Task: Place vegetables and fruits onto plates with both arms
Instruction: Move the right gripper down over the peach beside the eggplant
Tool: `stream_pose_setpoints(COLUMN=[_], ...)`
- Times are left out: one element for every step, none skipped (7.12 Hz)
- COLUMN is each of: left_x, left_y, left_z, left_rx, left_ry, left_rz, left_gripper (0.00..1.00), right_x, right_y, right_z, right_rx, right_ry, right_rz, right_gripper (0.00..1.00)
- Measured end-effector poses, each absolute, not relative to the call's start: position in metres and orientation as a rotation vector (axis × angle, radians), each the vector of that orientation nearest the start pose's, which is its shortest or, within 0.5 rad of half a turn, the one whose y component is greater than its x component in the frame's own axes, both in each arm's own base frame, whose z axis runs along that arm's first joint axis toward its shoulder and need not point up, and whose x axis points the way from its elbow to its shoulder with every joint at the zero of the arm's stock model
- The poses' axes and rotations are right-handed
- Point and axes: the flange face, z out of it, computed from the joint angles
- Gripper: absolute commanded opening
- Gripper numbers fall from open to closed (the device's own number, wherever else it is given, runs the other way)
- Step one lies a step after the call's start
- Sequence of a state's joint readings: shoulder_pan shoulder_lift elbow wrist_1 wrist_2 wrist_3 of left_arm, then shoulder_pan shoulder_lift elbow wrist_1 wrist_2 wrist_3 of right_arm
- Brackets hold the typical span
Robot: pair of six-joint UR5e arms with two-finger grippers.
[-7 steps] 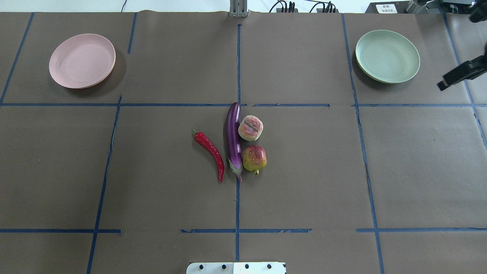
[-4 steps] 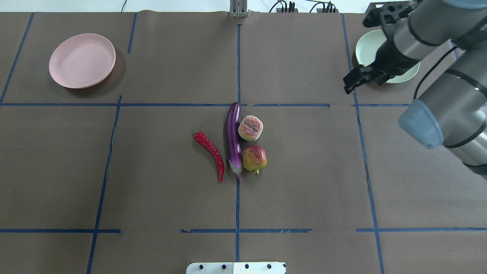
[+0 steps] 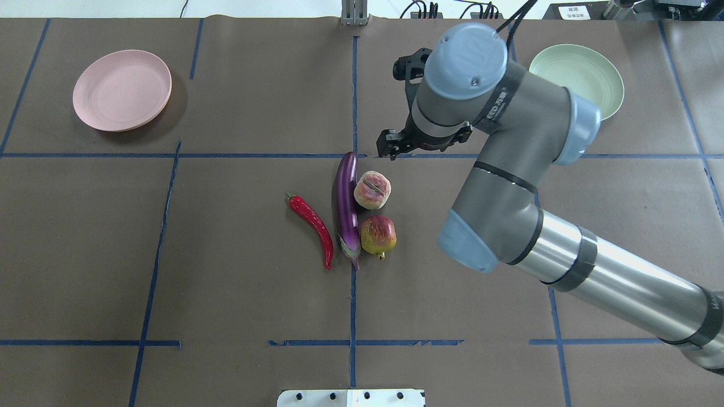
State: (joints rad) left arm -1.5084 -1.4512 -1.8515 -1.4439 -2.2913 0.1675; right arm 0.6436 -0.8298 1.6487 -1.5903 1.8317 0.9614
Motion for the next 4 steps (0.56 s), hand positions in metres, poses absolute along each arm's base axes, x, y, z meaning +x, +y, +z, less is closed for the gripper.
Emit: stream_pose_setpoints(left_x=[-0.04,-0.04,-0.04,-0.04], left_y=[-0.442,-0.442,-0.442,-0.442], left_z=[0.593,0.593,0.593,0.593], left_rx=[0.072,0.073,0.074,0.074], left_ry=[0.72,0.72,0.72,0.72], left_rz=[0.233,0.234,0.234,0.234], left_gripper=[1.0,1.0,1.0,1.0], right_x=[-0.526,-0.555,-0.574,-0.588], right_y=[-0.504,-0.503,-0.497,-0.488], right_z=[0.186,0.188,0.192,0.199], right_rx=[0.281,0.291,0.292,0.284], right_ry=[-0.801,-0.796,-0.785,-0.772], right_rz=[-0.033,-0.018,-0.022,-0.034], right_gripper=[1.0,1.0,1.0,1.0])
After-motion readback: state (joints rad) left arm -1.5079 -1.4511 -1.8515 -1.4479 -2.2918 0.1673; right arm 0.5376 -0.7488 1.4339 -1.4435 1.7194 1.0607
